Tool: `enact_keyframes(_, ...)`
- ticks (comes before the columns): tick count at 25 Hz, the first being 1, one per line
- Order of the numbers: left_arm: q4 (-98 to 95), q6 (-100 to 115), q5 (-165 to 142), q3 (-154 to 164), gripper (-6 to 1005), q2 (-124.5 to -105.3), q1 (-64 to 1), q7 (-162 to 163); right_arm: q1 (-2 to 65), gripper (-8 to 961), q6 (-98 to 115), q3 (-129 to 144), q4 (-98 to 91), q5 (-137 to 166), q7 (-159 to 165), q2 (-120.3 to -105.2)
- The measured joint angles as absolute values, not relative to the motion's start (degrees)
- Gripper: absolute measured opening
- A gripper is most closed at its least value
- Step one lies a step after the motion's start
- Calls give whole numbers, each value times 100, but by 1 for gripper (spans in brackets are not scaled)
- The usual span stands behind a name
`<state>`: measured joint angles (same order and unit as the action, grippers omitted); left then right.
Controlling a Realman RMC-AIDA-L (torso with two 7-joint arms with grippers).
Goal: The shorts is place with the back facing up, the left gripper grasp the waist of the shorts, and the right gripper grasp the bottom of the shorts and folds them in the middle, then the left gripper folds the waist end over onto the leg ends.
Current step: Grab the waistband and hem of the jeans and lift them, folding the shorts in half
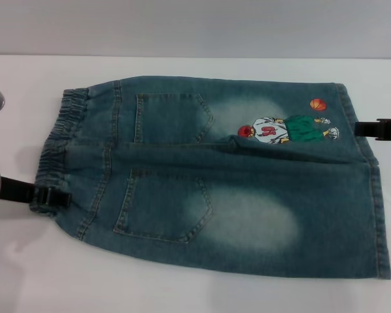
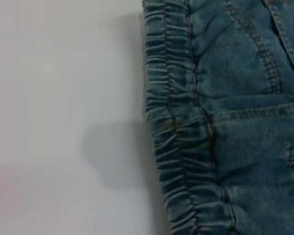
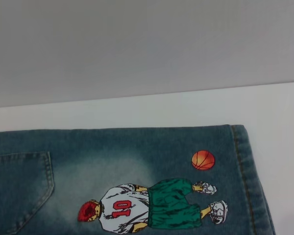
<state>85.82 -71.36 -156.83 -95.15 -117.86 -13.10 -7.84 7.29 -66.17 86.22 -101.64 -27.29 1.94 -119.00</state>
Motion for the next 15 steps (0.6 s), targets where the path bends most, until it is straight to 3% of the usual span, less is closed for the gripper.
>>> enact_keyframes(15, 8546, -7226, -15751, -9485, 694, -11793, -1337, -773, 735, 516, -6661, 8674, -10225, -2734, 159, -11900)
